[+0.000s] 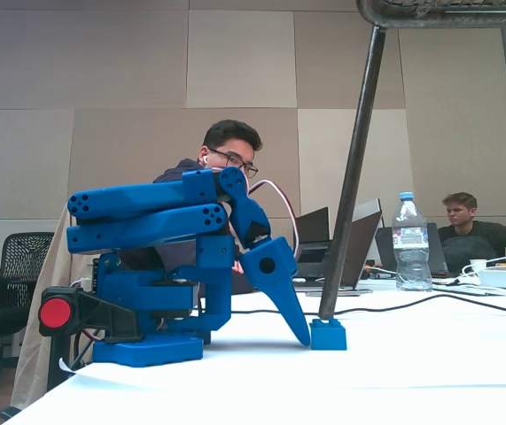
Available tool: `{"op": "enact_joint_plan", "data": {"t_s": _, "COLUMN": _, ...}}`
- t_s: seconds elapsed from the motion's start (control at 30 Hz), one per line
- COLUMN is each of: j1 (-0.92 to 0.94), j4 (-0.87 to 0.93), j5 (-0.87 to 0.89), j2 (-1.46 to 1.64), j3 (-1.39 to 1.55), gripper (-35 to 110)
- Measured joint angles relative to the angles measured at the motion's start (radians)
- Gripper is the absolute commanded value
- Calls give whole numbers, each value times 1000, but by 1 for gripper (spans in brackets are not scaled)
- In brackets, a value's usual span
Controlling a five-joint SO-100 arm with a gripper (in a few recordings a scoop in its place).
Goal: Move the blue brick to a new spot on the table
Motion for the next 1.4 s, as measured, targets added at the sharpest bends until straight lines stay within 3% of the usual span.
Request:
{"op": "enact_joint_plan", "data": {"t_s": 0.67, "j1": 8, "j4": 41, "j5": -41, "j2": -3, "j3": -14, "gripper": 0}}
{"op": "enact_joint_plan", "data": {"t_s": 0.97, "j1": 6, "j4": 89, "j5": -55, "j2": -298, "j3": -238, "gripper": 4}}
{"op": "enact_joint_plan", "data": {"t_s": 1.2, "j1": 98, "j4": -29, "j5": -121, "j2": -611, "j3": -397, "gripper": 23}}
{"op": "enact_joint_plan", "data": {"t_s": 1.4, "j1": 181, "j4": -206, "j5": -193, "j2": -816, "j3": -448, "gripper": 27}}
